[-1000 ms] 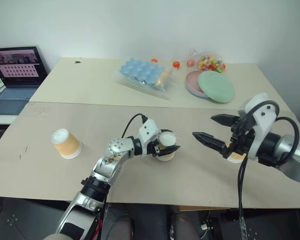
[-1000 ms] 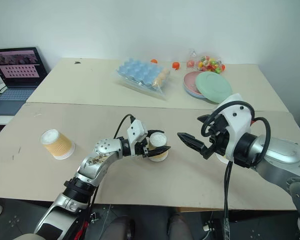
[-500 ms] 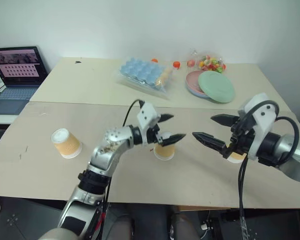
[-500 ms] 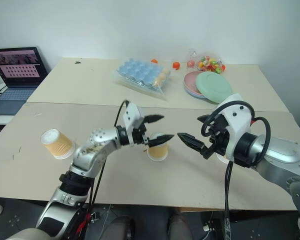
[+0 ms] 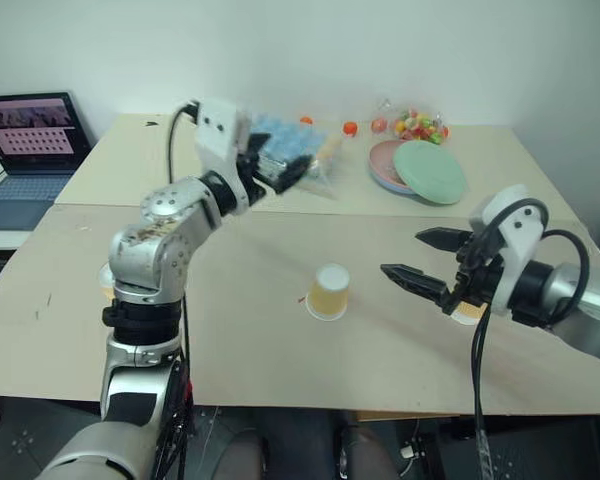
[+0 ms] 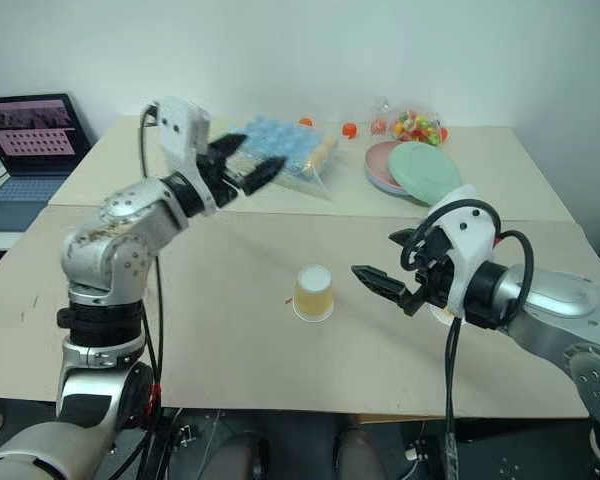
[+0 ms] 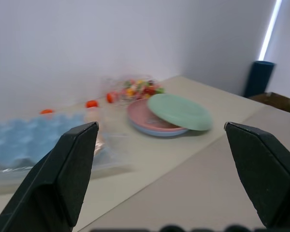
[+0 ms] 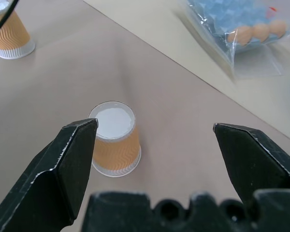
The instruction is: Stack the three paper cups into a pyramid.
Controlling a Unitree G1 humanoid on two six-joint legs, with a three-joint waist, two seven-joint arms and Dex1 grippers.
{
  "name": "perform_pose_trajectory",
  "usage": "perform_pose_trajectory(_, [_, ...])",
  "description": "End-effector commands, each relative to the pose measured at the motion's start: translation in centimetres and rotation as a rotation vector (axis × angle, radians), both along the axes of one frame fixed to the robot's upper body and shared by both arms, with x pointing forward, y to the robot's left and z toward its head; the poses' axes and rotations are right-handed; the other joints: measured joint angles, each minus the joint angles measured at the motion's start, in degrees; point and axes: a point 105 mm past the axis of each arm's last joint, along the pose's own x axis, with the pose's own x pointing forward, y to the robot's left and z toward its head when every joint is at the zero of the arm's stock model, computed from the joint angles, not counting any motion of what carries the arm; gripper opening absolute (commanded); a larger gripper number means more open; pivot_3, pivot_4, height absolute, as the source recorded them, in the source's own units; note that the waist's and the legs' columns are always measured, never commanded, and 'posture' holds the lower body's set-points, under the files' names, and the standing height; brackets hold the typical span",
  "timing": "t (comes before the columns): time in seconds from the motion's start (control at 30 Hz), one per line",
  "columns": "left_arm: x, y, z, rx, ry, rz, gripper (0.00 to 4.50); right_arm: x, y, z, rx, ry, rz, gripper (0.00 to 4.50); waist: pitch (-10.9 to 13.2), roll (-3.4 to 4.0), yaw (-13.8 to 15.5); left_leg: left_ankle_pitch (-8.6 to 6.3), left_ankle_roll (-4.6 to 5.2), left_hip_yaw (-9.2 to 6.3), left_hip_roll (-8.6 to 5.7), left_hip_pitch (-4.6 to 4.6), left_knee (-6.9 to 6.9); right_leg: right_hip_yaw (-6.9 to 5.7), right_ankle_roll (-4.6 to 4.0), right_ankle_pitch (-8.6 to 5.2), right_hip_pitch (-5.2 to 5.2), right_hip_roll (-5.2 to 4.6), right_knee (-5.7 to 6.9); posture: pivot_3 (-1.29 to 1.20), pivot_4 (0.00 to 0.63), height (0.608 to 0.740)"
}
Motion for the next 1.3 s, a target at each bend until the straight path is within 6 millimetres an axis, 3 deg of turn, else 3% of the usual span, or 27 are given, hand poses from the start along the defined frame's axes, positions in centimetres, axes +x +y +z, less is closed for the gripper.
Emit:
perform_pose_trajectory(0.03, [-1.2, 5.3, 2.4, -0.032, -0.102, 0.329, 4.45, 0.2, 0.5, 0.9, 0.014, -0.046, 0.036, 4.5, 0.0, 0.0, -0.24, 0.0, 0.0, 0.02, -0.01, 0.04, -0.03, 0.04, -0.01, 0.0, 0.01, -0.01, -0.01, 0.0, 0.15, 0.736])
perform_pose_trajectory(0.13, [-2.1, 8.1, 0.2, -0.029, -0.044, 0.459, 4.45, 0.4, 0.7, 0.7, 0.019, -0.036, 0.053, 4.5, -0.01, 0.01, -0.47, -0.01, 0.01, 0.08, -0.02, 0.1, -0.11, 0.14, -0.3, 0.18, 0.01, -0.02, -0.02, 0.0, 0.15, 0.736])
perform_pose_trajectory(0.27, [-5.4, 10.3, -3.6, 0.044, -0.023, 0.553, 4.45, 0.7, 1.3, 0.0, 0.023, -0.012, 0.091, 4.5, 0.06, -0.11, -0.64, -0.01, 0.0, 0.08, -0.04, 0.04, -0.09, 0.17, -0.33, 0.2, -0.01, -0.03, -0.03, 0.0, 0.15, 0.736])
perform_pose_trajectory(0.37, [-7.2, 12.1, -5.3, 0.046, -0.009, 0.644, 4.45, 0.9, 1.6, -0.2, 0.026, -0.004, 0.108, 4.5, 0.1, -0.19, -0.65, -0.02, -0.02, 0.08, -0.03, 0.01, -0.09, 0.18, -0.34, 0.2, -0.03, -0.05, -0.03, 0.0, 0.15, 0.736])
perform_pose_trajectory(0.6, [-9.3, 12.7, -6.7, 0.042, -0.032, 0.67, 4.45, 1.0, 1.7, -0.4, 0.023, 0.006, 0.131, 4.5, 0.1, -0.2, 0.29, 0.0, -0.04, 0.07, -0.04, 0.09, 0.0, 0.2, -0.37, 0.21, 0.07, -0.01, 0.01, 0.0, 0.15, 0.736])
perform_pose_trajectory(0.73, [-10.3, 13.7, -9.3, 0.045, 0.028, 0.703, 4.45, -0.1, 1.7, 0.5, 0.029, 0.017, 0.188, 4.5, 0.1, -0.2, 0.35, 0.0, -0.04, 0.08, -0.04, 0.1, -0.02, 0.22, -0.39, 0.21, 0.06, 0.01, 0.02, 0.0, 0.15, 0.736])
perform_pose_trajectory(0.9, [-11.1, 14.4, -10.8, 0.068, 0.058, 0.73, 4.45, -1.1, 1.4, 1.2, 0.036, 0.035, 0.232, 4.5, 0.1, -0.21, 0.51, -0.01, -0.04, 0.07, -0.02, 0.11, -0.01, 0.21, -0.41, 0.23, 0.09, 0.02, 0.02, 0.0, 0.15, 0.736])
perform_pose_trajectory(1.07, [-12.8, 16.3, -14.0, 0.1, 0.145, 0.823, 4.45, -1.0, 1.1, 1.2, 0.027, 0.042, 0.218, 4.5, 0.1, -0.21, 0.33, -0.01, -0.04, 0.1, -0.01, 0.13, -0.01, 0.23, -0.4, 0.22, 0.09, 0.01, 0.0, 0.0, 0.15, 0.736])
perform_pose_trajectory(1.3, [-13.1, 16.5, -15.9, 0.062, 0.172, 0.844, 4.45, -0.8, 1.3, 1.4, 0.024, 0.033, 0.22, 4.5, 0.1, -0.22, 0.76, -0.01, -0.04, 0.11, 0.0, 0.1, 0.04, 0.21, -0.24, 0.11, 0.08, 0.02, 0.01, 0.0, 0.15, 0.736])
